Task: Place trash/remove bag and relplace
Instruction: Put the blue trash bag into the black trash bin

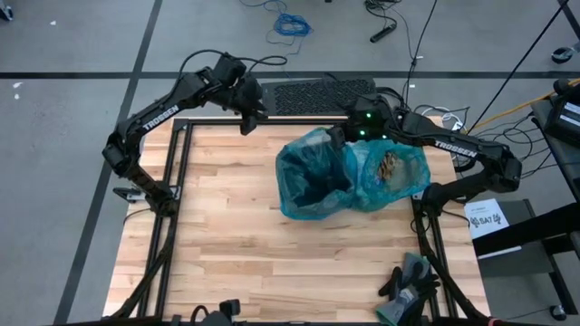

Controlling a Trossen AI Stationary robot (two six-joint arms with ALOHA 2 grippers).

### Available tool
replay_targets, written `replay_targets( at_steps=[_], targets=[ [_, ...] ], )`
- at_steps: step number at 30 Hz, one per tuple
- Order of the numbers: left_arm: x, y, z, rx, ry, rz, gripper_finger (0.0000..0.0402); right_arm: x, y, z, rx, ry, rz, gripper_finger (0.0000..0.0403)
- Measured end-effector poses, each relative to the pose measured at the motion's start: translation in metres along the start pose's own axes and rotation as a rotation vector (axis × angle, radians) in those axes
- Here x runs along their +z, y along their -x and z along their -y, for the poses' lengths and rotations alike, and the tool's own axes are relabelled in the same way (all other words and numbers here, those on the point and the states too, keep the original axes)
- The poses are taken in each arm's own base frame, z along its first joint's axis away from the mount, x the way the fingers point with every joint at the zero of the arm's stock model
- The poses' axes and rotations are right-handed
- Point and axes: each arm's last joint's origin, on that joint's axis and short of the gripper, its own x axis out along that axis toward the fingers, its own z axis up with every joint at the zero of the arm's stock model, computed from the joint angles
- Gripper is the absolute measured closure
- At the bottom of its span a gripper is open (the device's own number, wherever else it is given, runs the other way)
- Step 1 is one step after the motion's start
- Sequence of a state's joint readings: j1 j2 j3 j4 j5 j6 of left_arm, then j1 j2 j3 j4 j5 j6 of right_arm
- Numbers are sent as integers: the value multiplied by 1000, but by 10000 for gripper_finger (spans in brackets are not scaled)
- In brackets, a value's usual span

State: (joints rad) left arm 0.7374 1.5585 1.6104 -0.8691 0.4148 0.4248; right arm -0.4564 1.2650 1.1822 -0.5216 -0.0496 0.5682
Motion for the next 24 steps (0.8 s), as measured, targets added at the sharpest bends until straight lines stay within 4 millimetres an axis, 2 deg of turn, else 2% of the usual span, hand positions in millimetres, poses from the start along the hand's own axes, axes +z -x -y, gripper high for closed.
replay_targets(
  at_steps=[6, 14, 24],
  targets=[
    [-3, 3, -6, 15, 44, -6, 261, 0, -19, 1, 3, 1, -16, 396],
    [-5, 3, -5, 6, 54, -28, 261, -16, -16, 19, -170, -58, -194, 401],
    [-5, 3, -5, 9, 38, -25, 261, -20, -16, 22, -166, -50, -268, 399]
  ],
)
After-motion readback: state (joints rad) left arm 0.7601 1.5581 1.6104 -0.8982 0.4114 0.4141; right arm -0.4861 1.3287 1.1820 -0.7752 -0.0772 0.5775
